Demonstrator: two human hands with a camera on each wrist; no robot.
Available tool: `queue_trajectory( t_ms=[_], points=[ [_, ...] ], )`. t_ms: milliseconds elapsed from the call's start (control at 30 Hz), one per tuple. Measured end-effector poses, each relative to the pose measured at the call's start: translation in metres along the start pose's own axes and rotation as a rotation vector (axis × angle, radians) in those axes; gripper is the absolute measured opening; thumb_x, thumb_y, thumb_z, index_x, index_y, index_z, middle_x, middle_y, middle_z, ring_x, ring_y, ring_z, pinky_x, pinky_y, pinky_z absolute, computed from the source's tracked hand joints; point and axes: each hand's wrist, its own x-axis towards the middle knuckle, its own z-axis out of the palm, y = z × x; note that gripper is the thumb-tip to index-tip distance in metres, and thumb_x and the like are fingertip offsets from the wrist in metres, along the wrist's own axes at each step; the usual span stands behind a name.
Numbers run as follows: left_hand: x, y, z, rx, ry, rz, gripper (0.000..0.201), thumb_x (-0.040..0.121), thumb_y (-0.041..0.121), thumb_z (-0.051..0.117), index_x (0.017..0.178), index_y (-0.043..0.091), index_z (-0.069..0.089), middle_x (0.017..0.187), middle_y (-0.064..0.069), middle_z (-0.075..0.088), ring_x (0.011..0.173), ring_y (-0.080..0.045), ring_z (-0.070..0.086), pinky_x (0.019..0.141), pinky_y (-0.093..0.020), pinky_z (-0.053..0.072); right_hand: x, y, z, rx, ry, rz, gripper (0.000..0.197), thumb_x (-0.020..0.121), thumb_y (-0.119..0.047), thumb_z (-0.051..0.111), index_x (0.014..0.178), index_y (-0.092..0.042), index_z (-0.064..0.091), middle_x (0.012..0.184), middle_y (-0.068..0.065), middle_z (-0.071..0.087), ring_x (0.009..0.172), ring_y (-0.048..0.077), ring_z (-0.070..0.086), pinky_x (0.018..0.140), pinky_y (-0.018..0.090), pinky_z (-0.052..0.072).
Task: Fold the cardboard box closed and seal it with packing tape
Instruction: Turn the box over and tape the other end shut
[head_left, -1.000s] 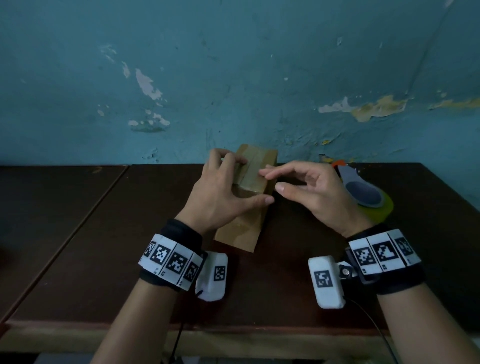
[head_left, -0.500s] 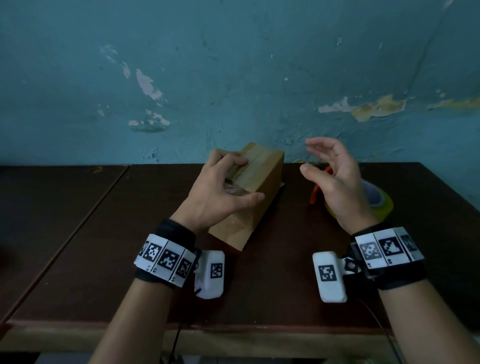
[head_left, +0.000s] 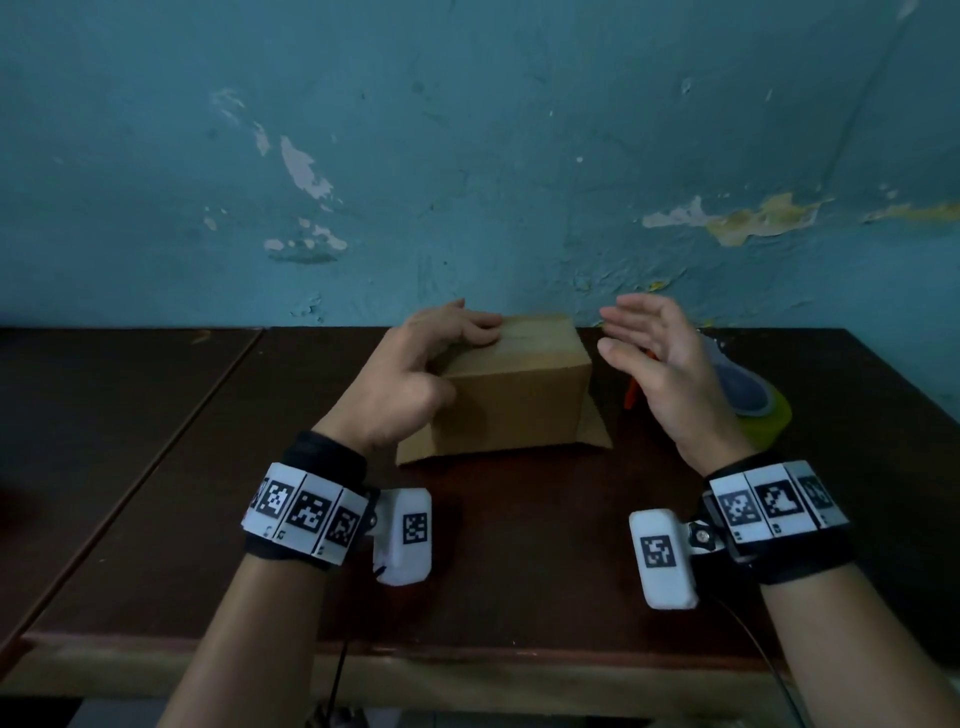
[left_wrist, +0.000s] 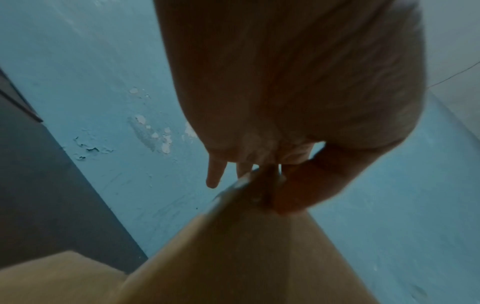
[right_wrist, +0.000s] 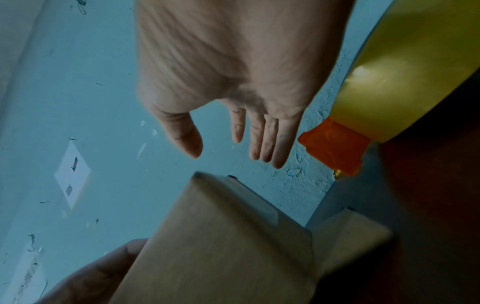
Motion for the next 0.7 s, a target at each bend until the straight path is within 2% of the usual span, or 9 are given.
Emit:
queue_trajectory(
  t_ms=[67,133,233,300,400,500,533,633,700],
  points=[
    [0.0,-0.003,-0.001,0.022,0.09,0.035,0.075,0.051,-0.005,0.041,0.114,0.021,0.073,0.136,0.012,0.063,0.147,-0.011,0.037,0.124,-0.044,0.027,-0.001,-0.001,-0.001,0.018,-0.002,0.01,0.055,0.085,-0.034,0.069,0.136,-0.019,0.054,0.134,-0.005,0.065,0.121,0.004,0.063,0.108,0.035,0.05],
    [0.001,-0.008,-0.002,0.099,0.216,0.069,0.072,0.053,-0.006,0.04,0.108,0.021,0.077,0.131,0.008,0.065,0.139,-0.015,0.046,0.117,-0.046,0.037,-0.001,-0.003,-0.001,0.04,-0.037,0.022,0.054,0.087,-0.037,0.066,0.137,-0.021,0.056,0.134,-0.006,0.066,0.123,0.004,0.062,0.108,0.038,0.05],
    [0.003,-0.011,-0.001,0.268,0.46,0.059,0.052,0.072,-0.011,0.054,0.108,0.021,0.073,0.123,0.002,0.059,0.124,-0.021,0.054,0.097,-0.045,0.053,-0.004,-0.007,0.001,0.078,-0.123,0.042,0.051,0.09,-0.035,0.062,0.137,-0.017,0.057,0.125,0.002,0.072,0.119,0.011,0.067,0.1,0.036,0.055],
    [0.005,-0.009,0.001,0.341,0.558,-0.028,0.033,0.085,0.004,0.064,0.115,0.019,0.066,0.12,-0.001,0.055,0.113,-0.02,0.058,0.083,-0.037,0.054,-0.005,-0.01,0.003,0.103,-0.16,0.051,0.046,0.091,-0.032,0.062,0.132,-0.012,0.06,0.114,0.008,0.076,0.111,0.019,0.071,0.094,0.037,0.059],
    [0.004,-0.007,0.003,0.3,0.529,-0.156,0.031,0.092,0.036,0.07,0.114,0.017,0.06,0.114,-0.001,0.06,0.097,-0.017,0.064,0.073,-0.023,0.047,-0.007,-0.013,0.002,0.088,-0.195,0.044,0.033,0.097,-0.024,0.064,0.126,-0.009,0.064,0.106,0.012,0.077,0.101,0.026,0.075,0.086,0.036,0.062],
    [0.002,-0.005,0.007,0.137,0.393,-0.202,0.056,0.091,0.061,0.064,0.126,0.019,0.054,0.118,0.002,0.065,0.106,-0.016,0.065,0.087,-0.032,0.054,-0.009,-0.018,-0.001,0.035,-0.269,0.032,0.021,0.102,-0.015,0.058,0.119,-0.007,0.067,0.099,0.013,0.078,0.092,0.027,0.076,0.08,0.034,0.063],
    [0.002,-0.003,0.009,0.119,0.333,-0.206,0.065,0.089,0.066,0.062,0.134,0.02,0.051,0.123,0.004,0.063,0.11,-0.014,0.063,0.09,-0.03,0.053,-0.01,-0.02,-0.001,0.014,-0.287,0.024,0.02,0.102,-0.014,0.058,0.117,-0.007,0.068,0.097,0.012,0.078,0.09,0.026,0.077,0.079,0.035,0.063],
    [0.001,0.003,0.018,0.077,0.237,-0.183,0.079,0.085,0.071,0.055,0.145,0.022,0.044,0.13,0.009,0.057,0.115,-0.006,0.057,0.087,-0.014,0.045,-0.01,-0.027,-0.008,-0.091,-0.268,0.0,0.016,0.099,-0.014,0.062,0.112,-0.008,0.07,0.092,0.008,0.079,0.085,0.021,0.078,0.078,0.036,0.064],
    [0.001,0.003,0.02,0.024,0.244,-0.166,0.083,0.087,0.076,0.052,0.15,0.022,0.041,0.143,0.006,0.055,0.124,-0.006,0.054,0.098,-0.021,0.046,-0.007,-0.03,-0.018,-0.234,-0.176,-0.002,0.011,0.098,-0.017,0.066,0.106,-0.013,0.072,0.087,0.003,0.079,0.081,0.014,0.077,0.077,0.037,0.064]
  ],
)
